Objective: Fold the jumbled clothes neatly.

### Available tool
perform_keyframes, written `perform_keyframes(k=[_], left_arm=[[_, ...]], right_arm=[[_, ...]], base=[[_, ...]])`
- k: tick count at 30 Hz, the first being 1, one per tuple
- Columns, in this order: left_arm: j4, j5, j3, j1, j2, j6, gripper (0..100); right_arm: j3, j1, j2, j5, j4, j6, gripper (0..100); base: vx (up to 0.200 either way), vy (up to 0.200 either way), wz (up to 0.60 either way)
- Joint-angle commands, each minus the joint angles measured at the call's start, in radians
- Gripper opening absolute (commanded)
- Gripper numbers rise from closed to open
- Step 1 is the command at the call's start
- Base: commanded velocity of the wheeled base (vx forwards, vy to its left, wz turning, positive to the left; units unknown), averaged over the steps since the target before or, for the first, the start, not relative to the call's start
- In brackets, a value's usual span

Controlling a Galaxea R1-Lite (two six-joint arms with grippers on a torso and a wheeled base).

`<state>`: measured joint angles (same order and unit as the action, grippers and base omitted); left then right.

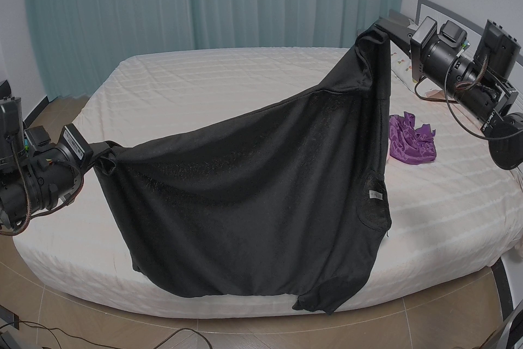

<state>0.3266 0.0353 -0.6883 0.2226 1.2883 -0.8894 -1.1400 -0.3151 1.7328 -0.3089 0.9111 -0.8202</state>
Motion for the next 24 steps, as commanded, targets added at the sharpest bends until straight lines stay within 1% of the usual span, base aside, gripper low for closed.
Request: perform_keyframes(k=[1,7,11,13,17,18,20,24], left_arm=[[0.049,-0.002,-0.007,-0.028,0.109,0.000,0],[0.106,-0.003,-0.045,-0.055,0.233,0.000,0],[0.108,-0.011,-0.074,-0.057,0.292,0.000,0],[0.106,-0.011,-0.099,-0.057,0.342,-0.003,0],[0.106,-0.011,-0.117,-0.060,0.394,-0.005,0],[0.106,-0.011,-0.135,-0.060,0.439,-0.017,0],[0.106,-0.011,-0.151,-0.061,0.473,-0.036,0],[0.108,-0.012,-0.177,-0.071,0.552,-0.051,0]], right_arm=[[-0.020,-0.001,0.071,0.001,0.014,0.001,0],[-0.024,-0.004,0.111,0.002,0.015,0.013,0],[-0.027,-0.005,0.149,0.005,0.032,0.032,0],[-0.032,-0.004,0.180,0.017,0.072,0.038,0],[-0.030,-0.004,0.205,0.021,0.074,0.041,0],[-0.032,-0.004,0.234,0.021,0.077,0.041,0],[-0.032,-0.002,0.255,0.022,0.080,0.041,0],[-0.030,-0.004,0.312,0.025,0.083,0.041,0]], base=[[0.200,0.000,0.00],[0.200,0.000,0.00],[0.200,0.000,0.00],[0.200,0.000,0.00],[0.200,0.000,0.00],[0.200,0.000,0.00],[0.200,0.000,0.00],[0.000,0.000,0.00]])
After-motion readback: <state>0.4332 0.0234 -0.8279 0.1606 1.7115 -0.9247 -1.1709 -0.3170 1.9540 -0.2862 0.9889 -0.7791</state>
